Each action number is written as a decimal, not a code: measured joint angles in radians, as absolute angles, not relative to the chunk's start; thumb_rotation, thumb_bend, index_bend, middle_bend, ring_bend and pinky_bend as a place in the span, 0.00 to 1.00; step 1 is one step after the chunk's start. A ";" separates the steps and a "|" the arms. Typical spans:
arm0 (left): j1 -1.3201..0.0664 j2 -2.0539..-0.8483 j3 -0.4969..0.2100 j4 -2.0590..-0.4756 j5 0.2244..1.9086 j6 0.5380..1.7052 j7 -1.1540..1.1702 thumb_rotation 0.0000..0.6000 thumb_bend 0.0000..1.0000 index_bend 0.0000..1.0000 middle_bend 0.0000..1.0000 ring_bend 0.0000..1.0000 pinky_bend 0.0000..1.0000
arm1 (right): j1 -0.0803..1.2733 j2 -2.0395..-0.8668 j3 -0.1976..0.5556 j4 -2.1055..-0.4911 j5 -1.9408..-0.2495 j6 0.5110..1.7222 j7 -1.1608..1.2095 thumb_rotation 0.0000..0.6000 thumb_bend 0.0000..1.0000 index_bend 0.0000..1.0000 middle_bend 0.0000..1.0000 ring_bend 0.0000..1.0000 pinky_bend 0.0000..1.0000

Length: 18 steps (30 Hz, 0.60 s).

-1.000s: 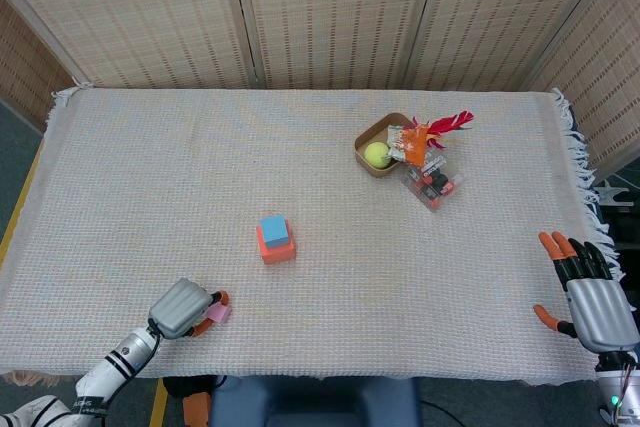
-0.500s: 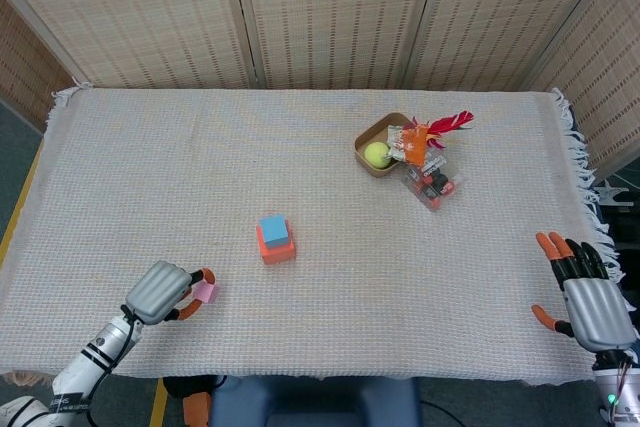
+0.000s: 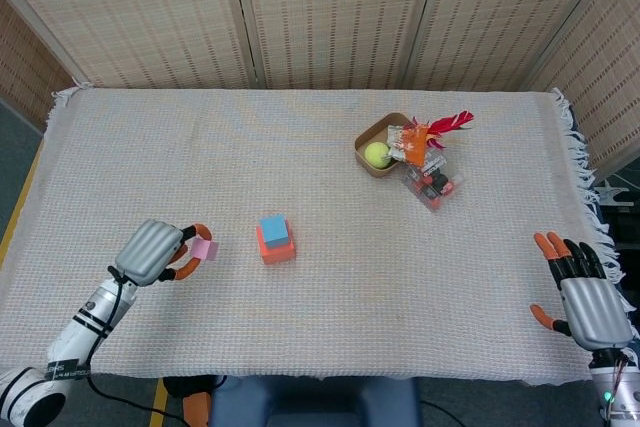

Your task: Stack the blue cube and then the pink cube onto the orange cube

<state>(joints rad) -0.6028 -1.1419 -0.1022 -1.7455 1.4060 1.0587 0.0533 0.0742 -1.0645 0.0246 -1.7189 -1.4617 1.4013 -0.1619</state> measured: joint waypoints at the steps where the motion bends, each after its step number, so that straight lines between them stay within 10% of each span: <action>1: -0.608 -1.146 -0.110 -1.749 1.389 1.054 0.062 1.00 0.41 0.47 1.00 1.00 1.00 | 0.075 -1.065 0.025 -1.719 -1.460 1.400 -0.163 1.00 0.12 0.00 0.00 0.00 0.00; 18: -0.743 -1.275 -0.212 -1.737 1.204 0.987 0.270 1.00 0.41 0.48 1.00 1.00 1.00 | 0.078 -1.060 0.030 -1.717 -1.447 1.393 -0.153 1.00 0.12 0.00 0.00 0.00 0.00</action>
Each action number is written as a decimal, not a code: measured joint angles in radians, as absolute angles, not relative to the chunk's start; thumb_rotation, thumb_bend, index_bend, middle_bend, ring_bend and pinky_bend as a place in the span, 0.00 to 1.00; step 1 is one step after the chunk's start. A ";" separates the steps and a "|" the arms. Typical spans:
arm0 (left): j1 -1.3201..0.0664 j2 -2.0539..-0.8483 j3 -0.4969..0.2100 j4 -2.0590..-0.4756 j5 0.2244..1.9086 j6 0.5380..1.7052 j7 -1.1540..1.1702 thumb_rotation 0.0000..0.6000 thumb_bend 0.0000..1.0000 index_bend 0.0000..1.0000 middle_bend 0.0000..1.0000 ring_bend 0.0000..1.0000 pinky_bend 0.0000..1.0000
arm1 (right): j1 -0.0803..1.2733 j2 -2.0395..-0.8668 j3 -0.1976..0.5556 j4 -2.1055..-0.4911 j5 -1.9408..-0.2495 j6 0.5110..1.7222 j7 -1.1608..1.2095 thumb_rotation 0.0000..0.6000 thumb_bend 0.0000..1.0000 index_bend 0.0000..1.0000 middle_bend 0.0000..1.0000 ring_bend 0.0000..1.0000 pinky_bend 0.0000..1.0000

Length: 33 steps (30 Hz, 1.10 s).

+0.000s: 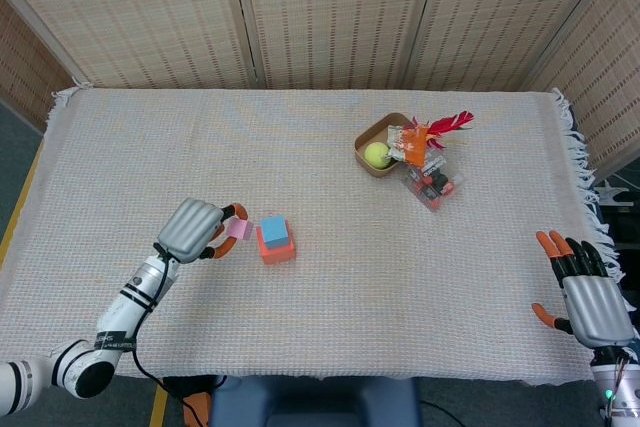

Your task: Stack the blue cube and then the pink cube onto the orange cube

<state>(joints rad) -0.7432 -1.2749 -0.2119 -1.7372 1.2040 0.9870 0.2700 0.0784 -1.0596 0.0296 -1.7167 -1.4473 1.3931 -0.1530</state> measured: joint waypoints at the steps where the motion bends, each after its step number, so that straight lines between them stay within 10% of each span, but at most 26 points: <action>1: -0.751 -1.284 -0.216 -1.735 1.195 0.985 0.278 1.00 0.41 0.48 1.00 1.00 1.00 | 0.078 -1.059 0.030 -1.717 -1.447 1.393 -0.151 1.00 0.12 0.00 0.00 0.00 0.00; 33: -0.951 -1.367 -0.103 -1.361 1.645 0.956 0.099 1.00 0.39 0.48 1.00 1.00 1.00 | 0.073 -1.054 0.047 -1.716 -1.417 1.408 -0.146 1.00 0.12 0.00 0.00 0.00 0.00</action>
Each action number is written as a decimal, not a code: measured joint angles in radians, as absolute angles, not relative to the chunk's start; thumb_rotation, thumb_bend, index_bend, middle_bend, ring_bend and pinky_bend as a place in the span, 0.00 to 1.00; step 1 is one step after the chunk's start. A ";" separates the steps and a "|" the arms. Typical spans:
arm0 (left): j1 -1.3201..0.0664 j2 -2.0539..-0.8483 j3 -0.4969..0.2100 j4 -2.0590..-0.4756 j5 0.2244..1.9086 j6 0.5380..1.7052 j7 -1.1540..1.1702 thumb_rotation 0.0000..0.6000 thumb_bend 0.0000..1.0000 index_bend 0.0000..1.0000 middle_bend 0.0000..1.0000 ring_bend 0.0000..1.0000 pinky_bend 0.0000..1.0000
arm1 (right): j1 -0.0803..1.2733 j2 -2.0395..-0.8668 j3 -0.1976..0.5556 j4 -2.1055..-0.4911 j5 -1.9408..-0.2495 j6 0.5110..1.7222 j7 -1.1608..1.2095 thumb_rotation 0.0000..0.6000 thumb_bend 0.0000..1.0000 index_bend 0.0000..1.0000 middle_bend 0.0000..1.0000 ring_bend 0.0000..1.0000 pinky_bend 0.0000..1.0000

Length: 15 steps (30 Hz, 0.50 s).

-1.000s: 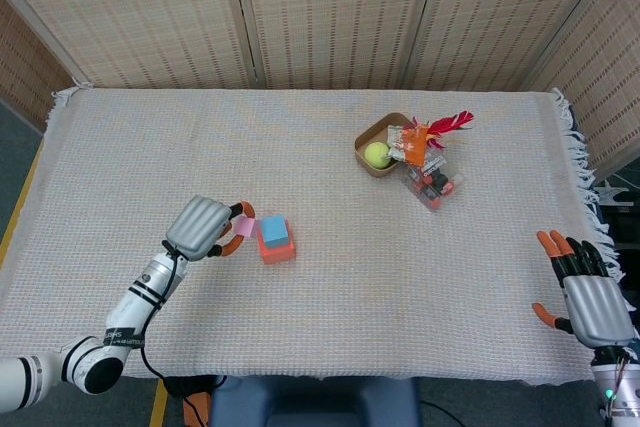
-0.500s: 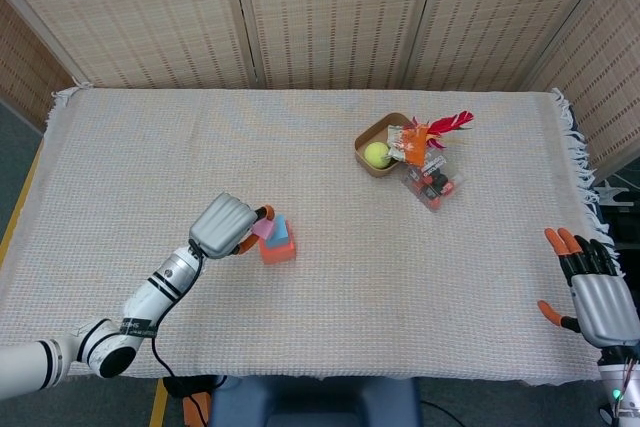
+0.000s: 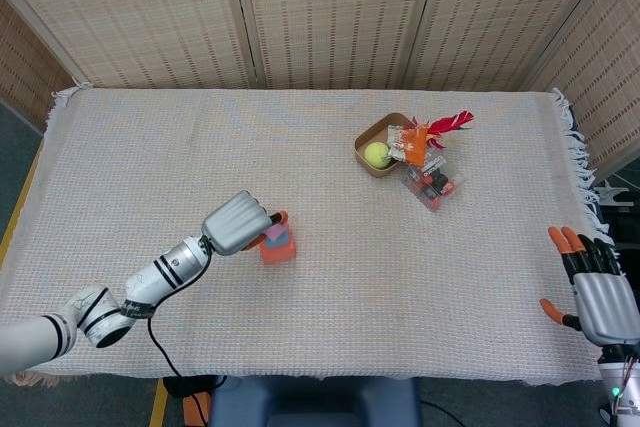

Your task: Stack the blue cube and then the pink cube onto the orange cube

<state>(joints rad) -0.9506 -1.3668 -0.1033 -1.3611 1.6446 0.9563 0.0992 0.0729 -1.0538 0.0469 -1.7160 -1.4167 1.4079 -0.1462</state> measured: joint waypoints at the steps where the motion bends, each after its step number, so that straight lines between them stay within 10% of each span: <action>1: -0.957 -1.363 -0.099 -1.357 1.652 0.952 0.078 1.00 0.39 0.49 1.00 1.00 1.00 | 0.073 -1.054 0.047 -1.716 -1.416 1.408 -0.147 1.00 0.12 0.00 0.00 0.00 0.00; 15: -1.001 -1.341 -0.061 -1.295 1.713 0.962 -0.021 1.00 0.39 0.50 1.00 1.00 1.00 | 0.069 -1.054 0.053 -1.717 -1.409 1.418 -0.151 1.00 0.12 0.00 0.00 0.00 0.00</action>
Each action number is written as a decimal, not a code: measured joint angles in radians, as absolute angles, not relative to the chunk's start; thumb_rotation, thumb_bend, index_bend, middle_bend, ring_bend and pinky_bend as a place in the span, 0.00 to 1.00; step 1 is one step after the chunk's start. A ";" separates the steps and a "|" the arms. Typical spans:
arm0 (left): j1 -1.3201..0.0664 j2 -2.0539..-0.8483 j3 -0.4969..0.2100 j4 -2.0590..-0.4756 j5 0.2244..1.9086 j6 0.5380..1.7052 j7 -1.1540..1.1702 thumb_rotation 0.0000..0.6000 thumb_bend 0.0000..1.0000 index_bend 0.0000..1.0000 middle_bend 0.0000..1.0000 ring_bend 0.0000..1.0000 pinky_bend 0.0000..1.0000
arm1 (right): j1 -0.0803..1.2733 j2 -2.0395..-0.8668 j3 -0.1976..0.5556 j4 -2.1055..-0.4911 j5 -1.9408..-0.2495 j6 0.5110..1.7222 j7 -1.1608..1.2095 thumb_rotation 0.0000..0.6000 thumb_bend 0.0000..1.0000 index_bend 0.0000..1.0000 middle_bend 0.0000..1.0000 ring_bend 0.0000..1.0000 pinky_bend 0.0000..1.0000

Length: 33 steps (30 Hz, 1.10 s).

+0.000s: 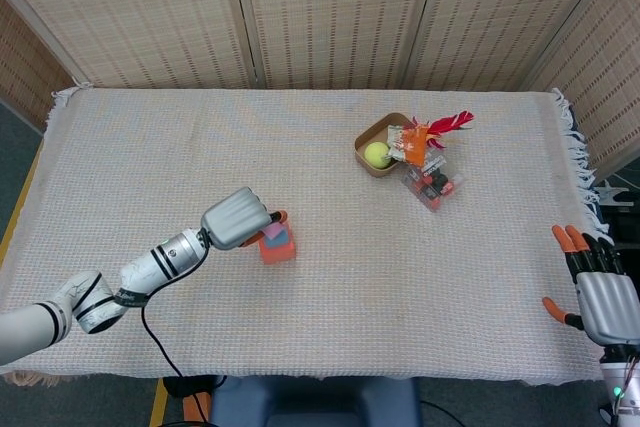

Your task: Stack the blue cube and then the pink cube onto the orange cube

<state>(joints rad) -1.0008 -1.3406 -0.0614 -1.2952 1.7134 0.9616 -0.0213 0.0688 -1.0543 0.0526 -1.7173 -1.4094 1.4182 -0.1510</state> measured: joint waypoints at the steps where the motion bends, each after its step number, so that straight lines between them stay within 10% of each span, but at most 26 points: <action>1: -1.001 -1.340 -0.060 -1.291 1.715 0.964 -0.025 1.00 0.39 0.50 1.00 1.00 1.00 | 0.069 -1.054 0.053 -1.717 -1.409 1.418 -0.151 1.00 0.12 0.00 0.00 0.00 0.00; 33: -1.025 -1.382 -0.005 -1.178 1.776 1.023 -0.045 1.00 0.39 0.41 1.00 1.00 1.00 | 0.066 -1.048 0.058 -1.721 -1.402 1.422 -0.144 1.00 0.12 0.00 0.00 0.00 0.00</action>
